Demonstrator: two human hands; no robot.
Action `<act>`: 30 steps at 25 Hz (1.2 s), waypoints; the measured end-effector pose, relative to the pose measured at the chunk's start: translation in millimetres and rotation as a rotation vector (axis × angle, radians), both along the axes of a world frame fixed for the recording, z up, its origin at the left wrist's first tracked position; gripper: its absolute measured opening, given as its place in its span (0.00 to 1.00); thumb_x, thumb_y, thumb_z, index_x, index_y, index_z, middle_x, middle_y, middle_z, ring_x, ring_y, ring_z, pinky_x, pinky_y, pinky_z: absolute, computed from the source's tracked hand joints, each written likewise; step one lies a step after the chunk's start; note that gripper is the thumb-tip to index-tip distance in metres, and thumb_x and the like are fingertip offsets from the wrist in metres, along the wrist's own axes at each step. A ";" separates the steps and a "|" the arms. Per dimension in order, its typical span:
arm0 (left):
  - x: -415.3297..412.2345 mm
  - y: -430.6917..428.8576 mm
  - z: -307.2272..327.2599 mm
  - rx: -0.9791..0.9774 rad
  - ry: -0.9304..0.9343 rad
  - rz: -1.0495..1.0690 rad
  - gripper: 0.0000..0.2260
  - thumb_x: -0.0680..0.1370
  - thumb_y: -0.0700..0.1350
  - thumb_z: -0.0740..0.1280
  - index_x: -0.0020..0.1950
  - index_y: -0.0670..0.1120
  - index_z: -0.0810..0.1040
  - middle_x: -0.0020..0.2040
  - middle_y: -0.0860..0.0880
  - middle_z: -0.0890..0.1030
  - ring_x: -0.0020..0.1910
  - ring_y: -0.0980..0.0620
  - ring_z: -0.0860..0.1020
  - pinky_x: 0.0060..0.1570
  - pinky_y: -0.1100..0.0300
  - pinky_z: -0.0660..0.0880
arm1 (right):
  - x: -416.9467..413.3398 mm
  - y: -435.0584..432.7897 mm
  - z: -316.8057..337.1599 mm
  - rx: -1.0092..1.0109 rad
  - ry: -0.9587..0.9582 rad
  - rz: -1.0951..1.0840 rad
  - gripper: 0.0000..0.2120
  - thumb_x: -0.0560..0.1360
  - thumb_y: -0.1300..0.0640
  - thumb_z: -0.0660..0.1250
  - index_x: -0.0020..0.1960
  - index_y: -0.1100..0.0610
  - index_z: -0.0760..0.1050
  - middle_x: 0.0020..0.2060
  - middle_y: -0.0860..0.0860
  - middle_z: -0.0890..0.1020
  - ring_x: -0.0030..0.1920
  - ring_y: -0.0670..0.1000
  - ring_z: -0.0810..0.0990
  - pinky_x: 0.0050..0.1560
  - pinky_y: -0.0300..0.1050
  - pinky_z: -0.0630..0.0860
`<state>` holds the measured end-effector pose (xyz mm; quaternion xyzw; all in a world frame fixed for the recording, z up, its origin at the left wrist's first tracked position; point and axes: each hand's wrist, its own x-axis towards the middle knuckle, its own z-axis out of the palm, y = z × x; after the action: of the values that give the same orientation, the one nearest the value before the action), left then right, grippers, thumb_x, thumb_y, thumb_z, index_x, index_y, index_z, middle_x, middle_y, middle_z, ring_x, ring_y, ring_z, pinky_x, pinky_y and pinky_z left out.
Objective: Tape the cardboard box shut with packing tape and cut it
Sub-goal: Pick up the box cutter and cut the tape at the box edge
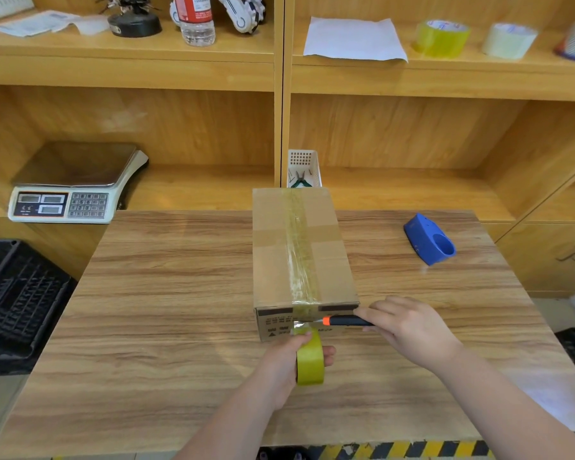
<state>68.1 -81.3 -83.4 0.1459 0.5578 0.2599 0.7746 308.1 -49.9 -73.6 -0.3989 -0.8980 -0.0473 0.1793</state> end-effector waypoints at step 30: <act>-47.7 -45.8 -100.7 0.973 1.317 -1.402 0.19 0.79 0.51 0.56 0.65 0.43 0.73 0.63 0.42 0.74 0.67 0.40 0.67 0.69 0.47 0.64 | -22.5 -91.5 -137.3 -0.995 0.451 -1.222 0.11 0.77 0.48 0.63 0.44 0.54 0.68 0.39 0.54 0.78 0.38 0.54 0.79 0.38 0.49 0.76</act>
<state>20.4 -127.1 -184.1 0.8365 0.4940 -0.1773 0.1574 285.6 -141.4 -211.0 -0.8506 -0.3805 0.3488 0.1002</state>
